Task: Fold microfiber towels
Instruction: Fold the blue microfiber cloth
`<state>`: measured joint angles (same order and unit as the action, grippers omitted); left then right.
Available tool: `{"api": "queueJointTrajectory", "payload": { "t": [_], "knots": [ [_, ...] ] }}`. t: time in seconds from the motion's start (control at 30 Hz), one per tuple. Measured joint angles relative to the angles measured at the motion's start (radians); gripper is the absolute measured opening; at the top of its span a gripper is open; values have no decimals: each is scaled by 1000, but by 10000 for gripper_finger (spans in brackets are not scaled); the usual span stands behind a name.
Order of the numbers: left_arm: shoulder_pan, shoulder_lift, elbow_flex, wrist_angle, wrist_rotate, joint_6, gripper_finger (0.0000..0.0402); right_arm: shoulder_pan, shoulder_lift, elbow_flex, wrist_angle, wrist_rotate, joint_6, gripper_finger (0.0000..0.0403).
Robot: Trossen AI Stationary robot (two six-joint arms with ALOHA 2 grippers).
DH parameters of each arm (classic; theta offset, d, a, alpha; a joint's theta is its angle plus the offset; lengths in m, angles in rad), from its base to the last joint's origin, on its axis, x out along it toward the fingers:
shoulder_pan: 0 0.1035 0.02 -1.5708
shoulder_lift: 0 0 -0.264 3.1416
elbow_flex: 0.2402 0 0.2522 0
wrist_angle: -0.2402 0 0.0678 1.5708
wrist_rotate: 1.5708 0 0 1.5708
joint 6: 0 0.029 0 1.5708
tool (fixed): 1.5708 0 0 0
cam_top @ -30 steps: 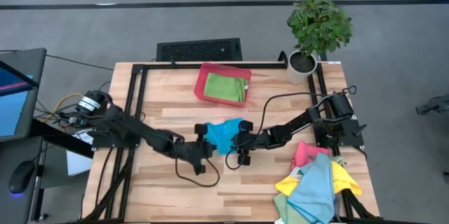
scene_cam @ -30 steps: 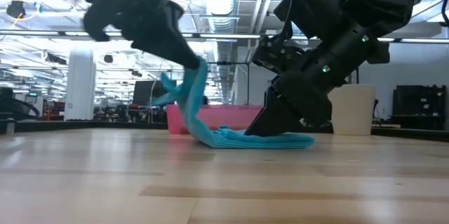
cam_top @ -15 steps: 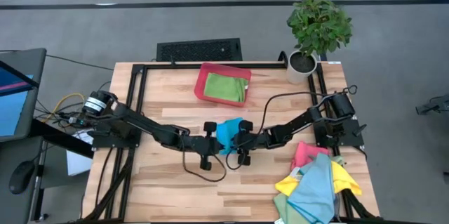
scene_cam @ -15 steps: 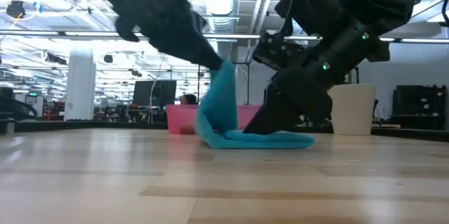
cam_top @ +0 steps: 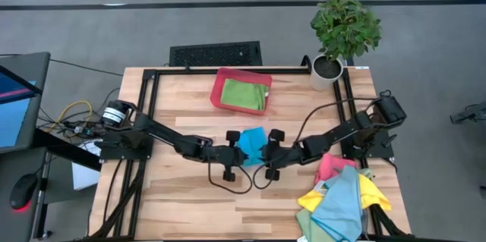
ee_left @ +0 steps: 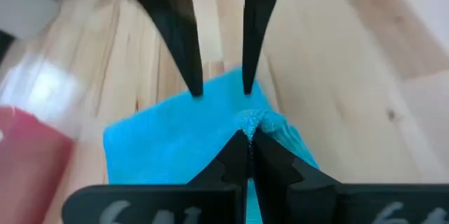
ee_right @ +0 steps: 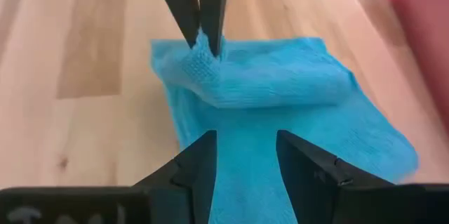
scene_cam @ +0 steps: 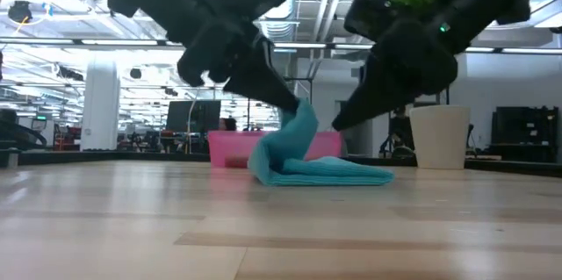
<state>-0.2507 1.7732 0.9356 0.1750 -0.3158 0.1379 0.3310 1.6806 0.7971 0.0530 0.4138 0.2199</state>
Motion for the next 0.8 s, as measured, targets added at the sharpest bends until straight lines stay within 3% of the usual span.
{"api": "queueJointTrajectory", "payload": {
  "t": [0.3, 0.8],
  "knots": [
    [19, 15, 0, 33, 14, -7, 2, 8, 89, 1, -42, 41, 42, 175],
    [37, 15, 0, 69, 62, -19, 2, 8, 99, 0, 0, 36, 43, 175]
  ]
}}
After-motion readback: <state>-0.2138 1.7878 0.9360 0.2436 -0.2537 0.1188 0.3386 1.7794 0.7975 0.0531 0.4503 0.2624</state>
